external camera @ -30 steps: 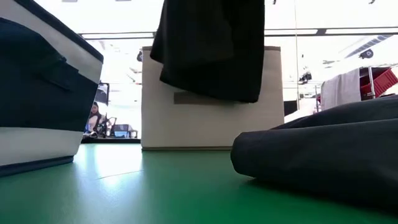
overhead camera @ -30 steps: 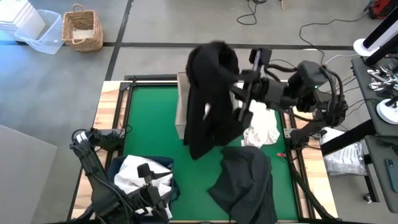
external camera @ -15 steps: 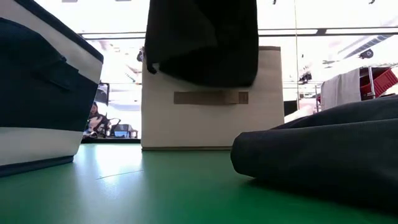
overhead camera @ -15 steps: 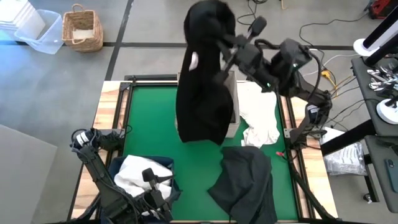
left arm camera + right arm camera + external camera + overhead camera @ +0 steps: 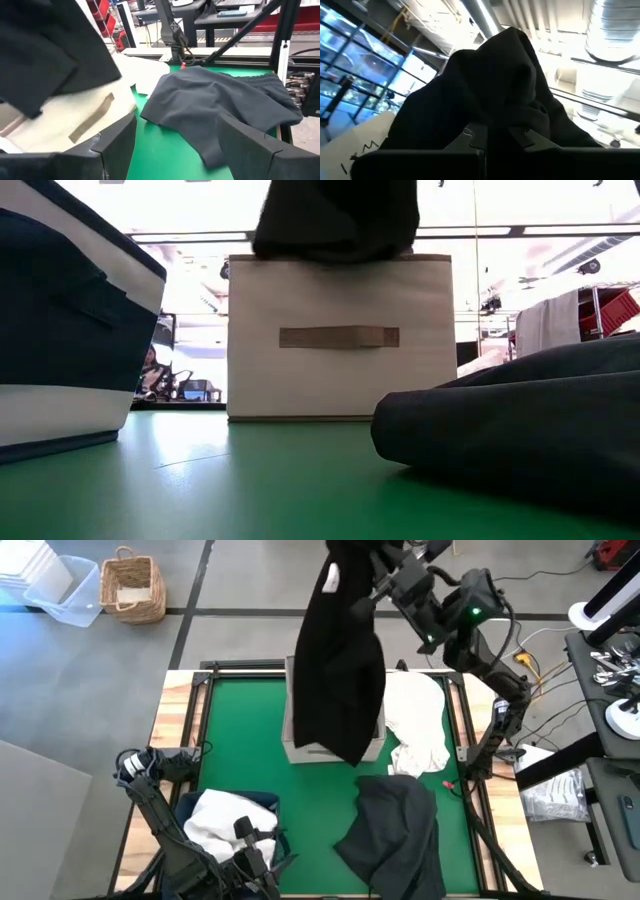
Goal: Sort clothes
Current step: Put the black shirt into the brown laundry bin
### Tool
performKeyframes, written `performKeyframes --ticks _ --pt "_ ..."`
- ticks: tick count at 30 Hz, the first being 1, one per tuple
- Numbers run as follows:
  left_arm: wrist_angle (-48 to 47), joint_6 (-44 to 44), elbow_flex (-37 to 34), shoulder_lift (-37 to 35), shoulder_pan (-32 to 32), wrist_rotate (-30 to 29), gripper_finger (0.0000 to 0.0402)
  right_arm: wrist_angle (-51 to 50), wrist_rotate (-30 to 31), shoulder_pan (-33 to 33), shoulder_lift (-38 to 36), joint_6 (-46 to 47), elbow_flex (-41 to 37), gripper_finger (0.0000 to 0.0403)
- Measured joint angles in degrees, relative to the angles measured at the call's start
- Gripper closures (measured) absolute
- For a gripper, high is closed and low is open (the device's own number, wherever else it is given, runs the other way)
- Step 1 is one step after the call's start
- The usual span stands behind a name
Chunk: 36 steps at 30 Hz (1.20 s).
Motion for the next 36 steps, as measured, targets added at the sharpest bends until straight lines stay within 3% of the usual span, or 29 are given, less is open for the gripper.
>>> performKeyframes --ticks 7,11,20,26,36 --pt "2.09 0.0 0.04 0.8 0.0 0.0 0.015 0.65 -0.4 -3.24 0.62 5.99 0.0 0.0385" --pt "2.72 0.0 0.09 0.8 0.0 -0.04 0.015 1.84 -4.44 -3.87 0.7 11.12 0.0 0.0385" --pt "3.12 0.0 0.11 0.8 0.0 -0.04 0.015 0.37 -3.18 -7.26 2.97 10.59 -0.02 0.0385" --pt "3.09 0.02 0.11 0.81 0.0 -0.04 0.015 -6.83 -2.21 -10.5 4.88 16.32 -0.07 0.0385" --pt "2.63 0.04 0.13 0.82 0.02 -0.07 0.015 -18.56 -10.32 -9.15 7.05 21.58 -0.09 0.0385"
